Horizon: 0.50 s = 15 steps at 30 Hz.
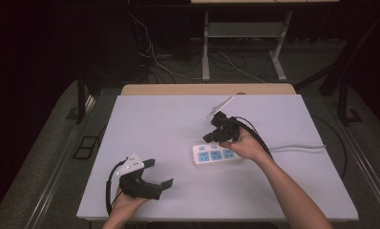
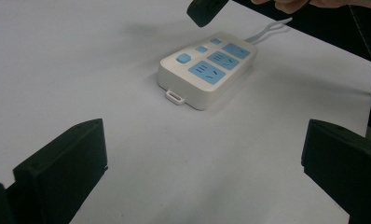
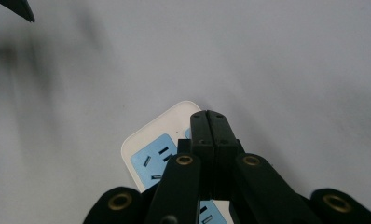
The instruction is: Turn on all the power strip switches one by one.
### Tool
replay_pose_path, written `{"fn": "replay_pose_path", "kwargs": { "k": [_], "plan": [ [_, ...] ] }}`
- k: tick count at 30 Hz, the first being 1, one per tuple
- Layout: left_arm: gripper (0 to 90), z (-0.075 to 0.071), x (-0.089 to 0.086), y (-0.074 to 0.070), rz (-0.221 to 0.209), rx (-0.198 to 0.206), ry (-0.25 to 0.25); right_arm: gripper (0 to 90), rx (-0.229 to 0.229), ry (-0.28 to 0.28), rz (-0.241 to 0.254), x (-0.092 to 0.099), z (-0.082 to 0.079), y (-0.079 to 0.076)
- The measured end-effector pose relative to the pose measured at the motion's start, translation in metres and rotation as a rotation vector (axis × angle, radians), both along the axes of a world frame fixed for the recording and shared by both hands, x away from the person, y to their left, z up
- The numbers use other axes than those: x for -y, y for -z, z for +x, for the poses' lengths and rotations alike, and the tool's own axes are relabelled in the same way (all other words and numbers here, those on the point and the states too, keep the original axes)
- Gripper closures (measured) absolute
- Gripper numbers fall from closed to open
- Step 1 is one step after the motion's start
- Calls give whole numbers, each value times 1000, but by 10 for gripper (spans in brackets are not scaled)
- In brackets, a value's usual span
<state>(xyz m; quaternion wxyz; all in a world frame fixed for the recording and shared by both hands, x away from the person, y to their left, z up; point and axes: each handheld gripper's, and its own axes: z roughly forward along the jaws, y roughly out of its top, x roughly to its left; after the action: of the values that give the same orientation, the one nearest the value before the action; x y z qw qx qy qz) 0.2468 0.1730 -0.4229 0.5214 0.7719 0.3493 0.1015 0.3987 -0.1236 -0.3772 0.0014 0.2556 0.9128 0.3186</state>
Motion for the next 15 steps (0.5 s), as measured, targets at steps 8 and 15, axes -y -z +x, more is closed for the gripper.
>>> {"fn": "replay_pose_path", "kwargs": {
  "k": [8,15],
  "plan": [
    [0,0,1,0,-1,0,1,900,-7,-12,-5,-8,0,5],
    [0,0,1,0,-2,-1,1,900,-9,-20,-25,-12,1,10]
  ]
}}
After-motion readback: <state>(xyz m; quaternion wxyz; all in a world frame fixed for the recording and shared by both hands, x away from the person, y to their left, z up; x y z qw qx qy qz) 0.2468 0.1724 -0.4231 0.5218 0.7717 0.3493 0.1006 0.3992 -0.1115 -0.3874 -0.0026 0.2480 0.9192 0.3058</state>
